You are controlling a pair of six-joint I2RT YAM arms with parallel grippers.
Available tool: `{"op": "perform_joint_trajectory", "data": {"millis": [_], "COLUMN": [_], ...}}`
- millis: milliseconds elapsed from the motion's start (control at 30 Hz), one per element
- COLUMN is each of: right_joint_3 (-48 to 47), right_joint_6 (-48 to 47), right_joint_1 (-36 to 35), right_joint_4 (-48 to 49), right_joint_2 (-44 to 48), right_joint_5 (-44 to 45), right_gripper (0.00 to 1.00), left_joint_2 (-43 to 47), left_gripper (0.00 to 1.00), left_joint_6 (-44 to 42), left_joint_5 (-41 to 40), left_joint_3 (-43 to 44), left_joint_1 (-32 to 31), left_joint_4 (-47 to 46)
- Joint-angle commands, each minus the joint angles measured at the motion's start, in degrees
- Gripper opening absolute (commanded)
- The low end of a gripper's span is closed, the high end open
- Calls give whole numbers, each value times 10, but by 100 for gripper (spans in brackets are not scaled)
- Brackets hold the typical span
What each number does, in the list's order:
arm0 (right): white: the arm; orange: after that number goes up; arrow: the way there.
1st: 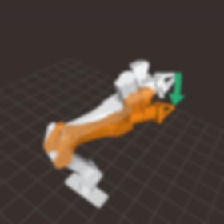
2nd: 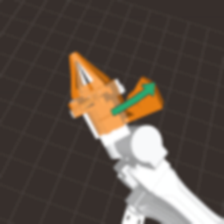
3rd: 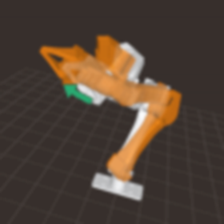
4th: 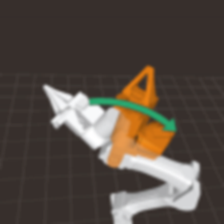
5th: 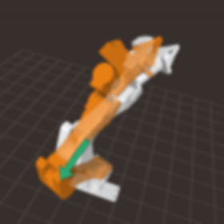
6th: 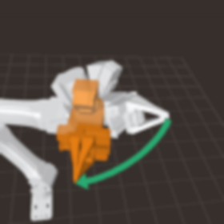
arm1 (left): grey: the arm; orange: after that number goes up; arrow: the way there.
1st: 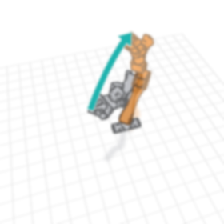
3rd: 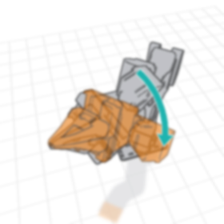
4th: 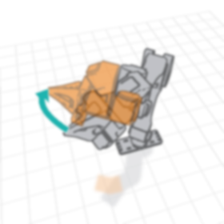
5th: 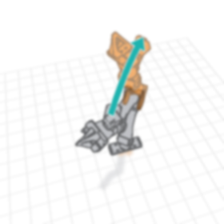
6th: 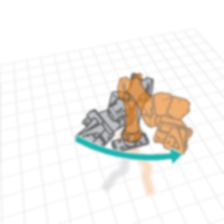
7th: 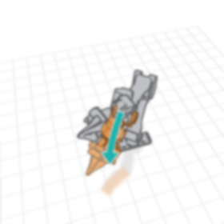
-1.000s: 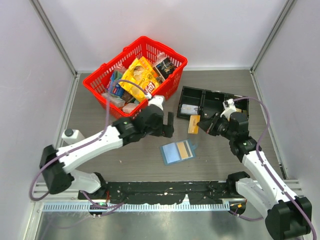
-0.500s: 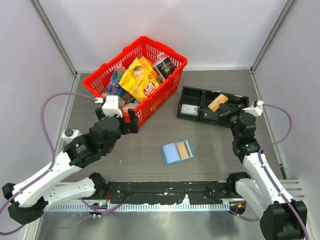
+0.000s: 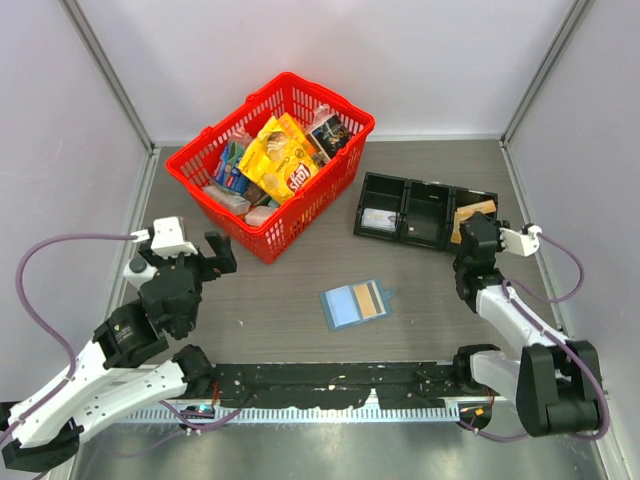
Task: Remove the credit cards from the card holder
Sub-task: Place the credit card in the storage box.
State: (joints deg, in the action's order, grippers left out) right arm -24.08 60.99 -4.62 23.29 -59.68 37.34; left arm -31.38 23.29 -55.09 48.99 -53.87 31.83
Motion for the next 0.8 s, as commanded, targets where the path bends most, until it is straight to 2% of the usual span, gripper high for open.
{"op": "perform_joint_trajectory", "data": {"millis": [0, 133, 333, 500, 567, 600, 767], "right_joint_3": [-16, -33, -60, -68, -66, -65, -40], "right_joint_6": [61, 78, 112, 130, 136, 138, 124], "right_joint_1": [3, 4, 17, 22, 22, 22, 23], "right_joint_4": [38, 46, 49, 54, 48, 48, 57], "right_joint_2": [-51, -112, -208, -242, -245, -243, -224], "right_joint_5": [115, 130, 95, 68, 63, 58, 31], "right_gripper": [1, 1, 1, 1, 8, 15, 38], "left_joint_2": [25, 26, 18, 13, 9, 5, -14], "left_gripper": [100, 100, 100, 100, 100, 100, 100], "left_joint_6": [1, 8, 18, 33, 33, 33, 32], "left_joint_5": [-32, -30, -22, -5, -1, -2, 8], "left_joint_3": [-9, -7, -5, -16, -13, -11, -5], "left_joint_1": [2, 1, 0, 0, 1, 0, 0], "left_joint_4": [-43, -35, -29, -40, -39, -37, -33]}}
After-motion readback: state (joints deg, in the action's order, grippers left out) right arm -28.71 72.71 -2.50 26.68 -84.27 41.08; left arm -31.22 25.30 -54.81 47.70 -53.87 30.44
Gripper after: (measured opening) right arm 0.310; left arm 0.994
